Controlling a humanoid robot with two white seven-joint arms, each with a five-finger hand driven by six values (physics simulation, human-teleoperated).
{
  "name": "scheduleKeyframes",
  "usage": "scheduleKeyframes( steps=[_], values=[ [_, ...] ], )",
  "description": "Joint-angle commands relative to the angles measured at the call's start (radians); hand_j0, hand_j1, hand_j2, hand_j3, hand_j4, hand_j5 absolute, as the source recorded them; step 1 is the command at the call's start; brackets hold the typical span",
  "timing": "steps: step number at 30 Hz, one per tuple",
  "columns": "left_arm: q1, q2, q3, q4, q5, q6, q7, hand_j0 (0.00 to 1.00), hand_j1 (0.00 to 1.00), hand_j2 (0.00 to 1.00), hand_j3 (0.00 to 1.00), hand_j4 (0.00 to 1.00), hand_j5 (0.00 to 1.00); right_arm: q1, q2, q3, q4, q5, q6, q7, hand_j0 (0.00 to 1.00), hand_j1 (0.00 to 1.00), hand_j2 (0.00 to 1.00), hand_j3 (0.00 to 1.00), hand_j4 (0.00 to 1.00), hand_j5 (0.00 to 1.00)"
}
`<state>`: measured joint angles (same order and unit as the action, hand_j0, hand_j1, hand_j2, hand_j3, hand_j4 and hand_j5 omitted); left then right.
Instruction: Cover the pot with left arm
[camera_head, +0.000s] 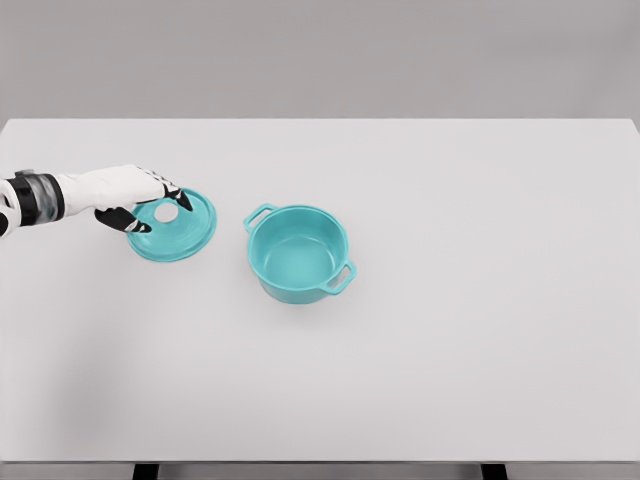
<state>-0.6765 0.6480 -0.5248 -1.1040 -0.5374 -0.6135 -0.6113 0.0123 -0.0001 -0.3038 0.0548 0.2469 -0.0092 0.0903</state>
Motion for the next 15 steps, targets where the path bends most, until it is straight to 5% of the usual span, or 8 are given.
scheduleKeyframes(
  steps=[1,15],
  values=[
    [0.0,-0.001,0.002,0.0,0.002,0.003,0.0,0.73,0.73,0.73,0.73,0.73,0.73,0.0,0.0,0.0,0.0,0.0,0.0,0.0,1.0,1.0,1.0,1.0,1.0,1.0],
    [0.0,-0.011,0.002,0.001,0.0,0.003,0.0,0.7,0.7,0.7,0.7,0.7,0.7,0.0,0.0,0.0,0.0,0.0,0.0,0.0,1.0,1.0,1.0,1.0,1.0,1.0]
  ],
)
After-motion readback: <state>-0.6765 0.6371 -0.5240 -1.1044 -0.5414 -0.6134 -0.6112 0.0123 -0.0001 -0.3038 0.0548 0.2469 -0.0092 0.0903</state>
